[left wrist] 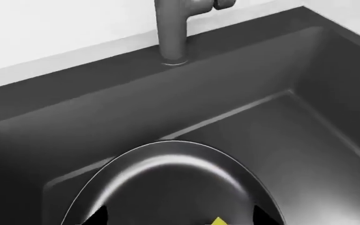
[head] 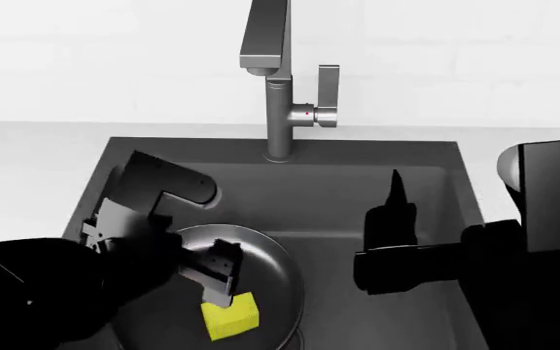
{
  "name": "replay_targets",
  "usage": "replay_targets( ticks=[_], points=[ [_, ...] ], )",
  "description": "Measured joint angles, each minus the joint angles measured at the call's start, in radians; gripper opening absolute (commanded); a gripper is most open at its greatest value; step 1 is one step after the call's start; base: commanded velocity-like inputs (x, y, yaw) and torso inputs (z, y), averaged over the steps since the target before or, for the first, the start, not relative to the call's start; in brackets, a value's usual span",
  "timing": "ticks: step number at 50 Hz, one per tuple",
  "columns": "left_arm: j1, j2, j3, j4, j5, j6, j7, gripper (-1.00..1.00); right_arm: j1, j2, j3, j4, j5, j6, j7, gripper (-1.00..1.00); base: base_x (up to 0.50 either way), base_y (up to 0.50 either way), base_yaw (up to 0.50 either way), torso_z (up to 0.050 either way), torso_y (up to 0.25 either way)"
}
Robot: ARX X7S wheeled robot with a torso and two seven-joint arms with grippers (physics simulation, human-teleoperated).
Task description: Pick the pan and sponge and place them into the sink. Then turn on the water.
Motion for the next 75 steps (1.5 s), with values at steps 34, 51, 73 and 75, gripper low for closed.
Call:
replay_targets(
  ticks=[34, 51, 73, 75],
  points=[
    [0.121, -0.222, -0.399, 0.517, -0.309, -0.171, -0.328, 1.00, 0.296, -0.298, -0.299, 0.535, -0.496, -0.140, -0.400, 1.00, 0.00, 0.00, 0.00, 0.000, 0.000],
    [0.101, -0.256, -0.466, 0.556, -0.360, -0.192, -0.386, 1.00, 0.391, -0.412, -0.386, 0.816, -0.623, -0.228, -0.539, 1.00, 0.00, 0.00, 0.00, 0.000, 0.000],
    [0.108, -0.285, -0.472, 0.564, -0.346, -0.165, -0.391, 1.00, 0.557, -0.538, -0.458, 1.181, -0.750, -0.352, -0.691, 1.00, 0.00, 0.00, 0.00, 0.000, 0.000],
    [0.108, -0.287, -0.473, 0.563, -0.346, -0.164, -0.392, 1.00, 0.569, -0.546, -0.461, 1.205, -0.756, -0.359, -0.700, 1.00, 0.00, 0.00, 0.00, 0.000, 0.000]
  ],
)
